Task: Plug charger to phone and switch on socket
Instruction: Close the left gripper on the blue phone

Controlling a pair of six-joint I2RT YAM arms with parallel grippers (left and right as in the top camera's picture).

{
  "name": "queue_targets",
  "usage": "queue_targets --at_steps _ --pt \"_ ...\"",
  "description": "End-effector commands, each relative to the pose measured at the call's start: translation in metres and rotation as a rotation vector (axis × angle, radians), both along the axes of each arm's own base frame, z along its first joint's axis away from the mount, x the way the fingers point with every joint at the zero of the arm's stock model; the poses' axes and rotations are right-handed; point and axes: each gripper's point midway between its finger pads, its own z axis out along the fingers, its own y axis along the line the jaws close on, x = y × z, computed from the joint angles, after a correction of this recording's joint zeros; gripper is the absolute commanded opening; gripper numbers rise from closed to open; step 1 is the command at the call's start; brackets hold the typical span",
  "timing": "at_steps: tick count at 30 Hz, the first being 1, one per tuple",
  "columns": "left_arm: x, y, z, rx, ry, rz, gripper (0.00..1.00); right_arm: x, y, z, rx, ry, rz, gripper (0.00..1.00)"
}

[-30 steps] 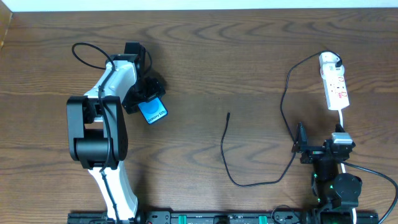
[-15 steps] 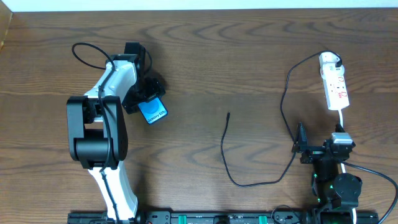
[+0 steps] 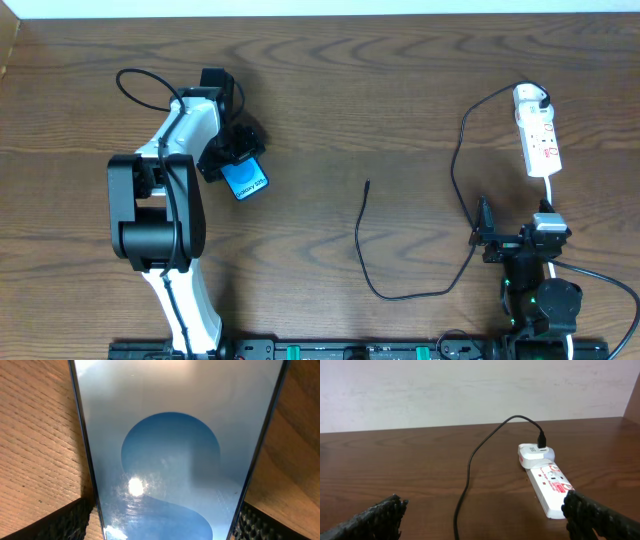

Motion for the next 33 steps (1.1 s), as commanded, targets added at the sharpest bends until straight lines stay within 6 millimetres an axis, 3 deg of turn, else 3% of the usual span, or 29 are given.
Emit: queue_targets --at_steps 1,33 --pt "-0.0046 0.0031 -0.0098 0.018 0.035 -0.01 0.89 -0.0003 0.0038 -0.0005 -0.011 0.0 0.018 0.99" --pt "-0.0035 0.0032 -0.0098 0.018 0.03 -0.01 0.75 -0.0003 0.0038 -0.0005 -0.011 0.0 0.018 0.99"
